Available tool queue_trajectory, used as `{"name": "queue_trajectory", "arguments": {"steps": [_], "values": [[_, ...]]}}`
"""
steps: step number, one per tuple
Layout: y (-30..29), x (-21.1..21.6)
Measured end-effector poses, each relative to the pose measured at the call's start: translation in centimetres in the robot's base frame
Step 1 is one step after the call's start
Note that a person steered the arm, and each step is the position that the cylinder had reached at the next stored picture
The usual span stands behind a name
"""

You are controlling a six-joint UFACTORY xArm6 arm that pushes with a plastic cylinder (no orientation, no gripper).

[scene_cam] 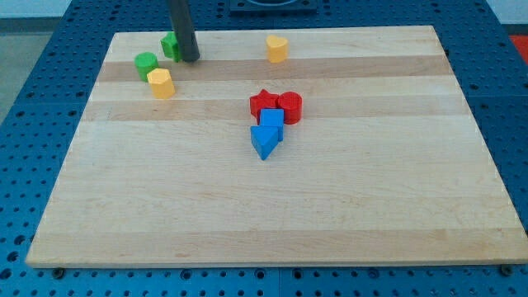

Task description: Slide the green star to the top left

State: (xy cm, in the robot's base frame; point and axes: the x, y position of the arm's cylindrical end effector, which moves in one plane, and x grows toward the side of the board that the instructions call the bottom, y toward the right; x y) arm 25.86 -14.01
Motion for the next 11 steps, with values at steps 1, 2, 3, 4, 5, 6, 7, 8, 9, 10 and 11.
{"name": "queue_trajectory", "arguments": {"steps": [1, 2, 3, 4, 5, 6, 7, 8, 9, 10, 11], "values": [[0.9, -1.0], [0.9, -2.5], [0.0, -2.8], [-1.2, -2.0], [-1.6, -0.5], [-1.6, 0.0], [-2.2, 0.0], [-3.7, 0.0], [-5.1, -0.2], [-5.7, -0.6], [-5.7, -0.6]]}}
